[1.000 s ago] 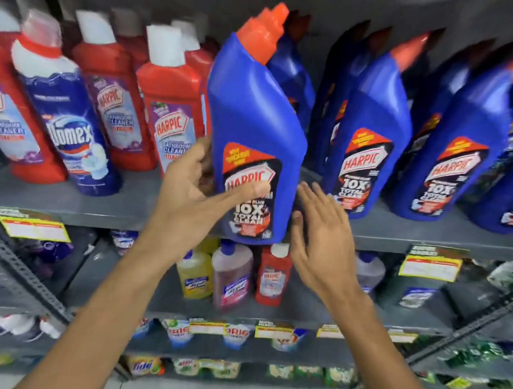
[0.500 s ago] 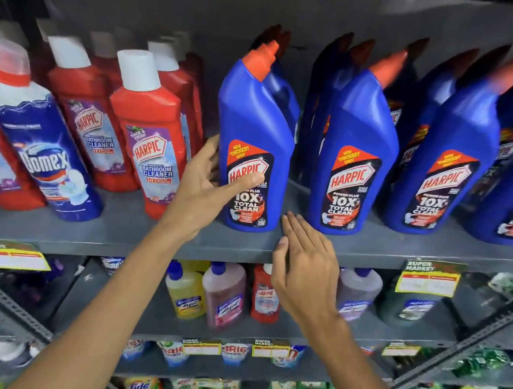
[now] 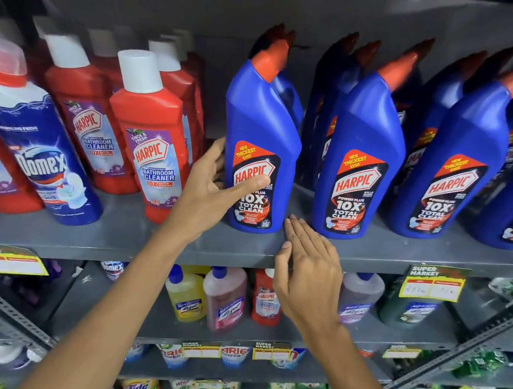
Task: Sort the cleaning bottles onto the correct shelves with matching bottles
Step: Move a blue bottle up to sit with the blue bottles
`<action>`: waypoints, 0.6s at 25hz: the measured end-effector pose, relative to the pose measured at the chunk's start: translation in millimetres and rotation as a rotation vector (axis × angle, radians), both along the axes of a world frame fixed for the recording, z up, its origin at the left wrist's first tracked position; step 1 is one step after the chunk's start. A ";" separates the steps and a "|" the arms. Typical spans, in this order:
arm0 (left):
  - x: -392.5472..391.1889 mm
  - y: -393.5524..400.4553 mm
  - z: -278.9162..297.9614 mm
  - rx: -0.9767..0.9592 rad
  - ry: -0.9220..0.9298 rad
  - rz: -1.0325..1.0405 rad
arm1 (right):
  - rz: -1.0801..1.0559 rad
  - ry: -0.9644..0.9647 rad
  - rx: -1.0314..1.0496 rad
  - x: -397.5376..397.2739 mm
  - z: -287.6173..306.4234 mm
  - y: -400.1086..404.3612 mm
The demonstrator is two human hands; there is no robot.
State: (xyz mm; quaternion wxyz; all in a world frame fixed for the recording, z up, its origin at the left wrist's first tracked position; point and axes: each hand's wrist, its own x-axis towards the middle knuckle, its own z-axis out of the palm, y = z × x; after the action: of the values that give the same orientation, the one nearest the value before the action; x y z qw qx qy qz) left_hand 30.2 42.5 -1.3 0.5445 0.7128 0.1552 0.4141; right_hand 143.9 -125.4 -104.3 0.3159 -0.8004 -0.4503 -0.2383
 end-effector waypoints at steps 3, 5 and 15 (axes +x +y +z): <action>0.3 -2.9 1.2 -0.001 -0.009 -0.008 | 0.006 0.011 -0.005 -0.7 1.2 -0.3; 0.3 -4.5 0.9 -0.021 -0.016 -0.003 | 0.015 0.011 -0.009 -0.1 0.8 -0.8; -40.0 -27.6 -8.9 0.085 0.276 0.193 | 0.074 0.151 -0.012 -3.9 7.8 -6.5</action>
State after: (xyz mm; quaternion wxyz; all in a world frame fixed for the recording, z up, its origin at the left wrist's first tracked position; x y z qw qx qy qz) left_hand -9.8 14.8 -10.2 0.4448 0.7671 0.2786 0.3688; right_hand 140.0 -131.9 -96.5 0.3527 -0.8008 -0.4559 -0.1628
